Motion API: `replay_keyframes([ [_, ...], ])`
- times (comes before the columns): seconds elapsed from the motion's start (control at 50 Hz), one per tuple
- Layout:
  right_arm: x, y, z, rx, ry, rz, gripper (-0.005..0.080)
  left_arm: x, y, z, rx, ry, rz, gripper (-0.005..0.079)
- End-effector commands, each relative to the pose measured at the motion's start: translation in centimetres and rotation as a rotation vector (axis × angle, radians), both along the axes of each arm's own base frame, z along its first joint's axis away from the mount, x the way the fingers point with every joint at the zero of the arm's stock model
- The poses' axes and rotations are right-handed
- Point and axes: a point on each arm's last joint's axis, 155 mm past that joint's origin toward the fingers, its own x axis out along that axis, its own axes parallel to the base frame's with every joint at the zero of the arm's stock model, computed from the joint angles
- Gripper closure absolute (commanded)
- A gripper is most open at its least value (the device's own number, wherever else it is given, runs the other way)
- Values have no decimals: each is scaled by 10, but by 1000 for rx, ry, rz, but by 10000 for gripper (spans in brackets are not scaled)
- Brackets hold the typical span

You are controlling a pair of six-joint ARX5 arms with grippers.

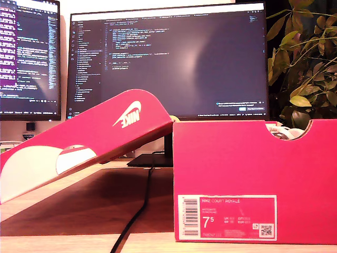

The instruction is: Close the red shoebox by pushing the lid with your left arm and holding the box in place with your right arm

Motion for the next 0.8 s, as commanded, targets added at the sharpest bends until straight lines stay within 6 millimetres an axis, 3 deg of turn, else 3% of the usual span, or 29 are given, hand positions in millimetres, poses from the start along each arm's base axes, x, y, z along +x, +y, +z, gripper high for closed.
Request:
replay_keyframes([
  [0.0, 0, 0, 1, 1, -9, 0, 764, -1, 1, -18, 2, 40, 2, 761],
  [0.54, 0, 0, 1, 1, -9, 0, 764, 0, 0, -17, -5, 37, -2, 761],
  [0.78, 0, 1, 1, 18, -7, 0, 764, -1, -9, -14, -139, 36, -24, 761],
])
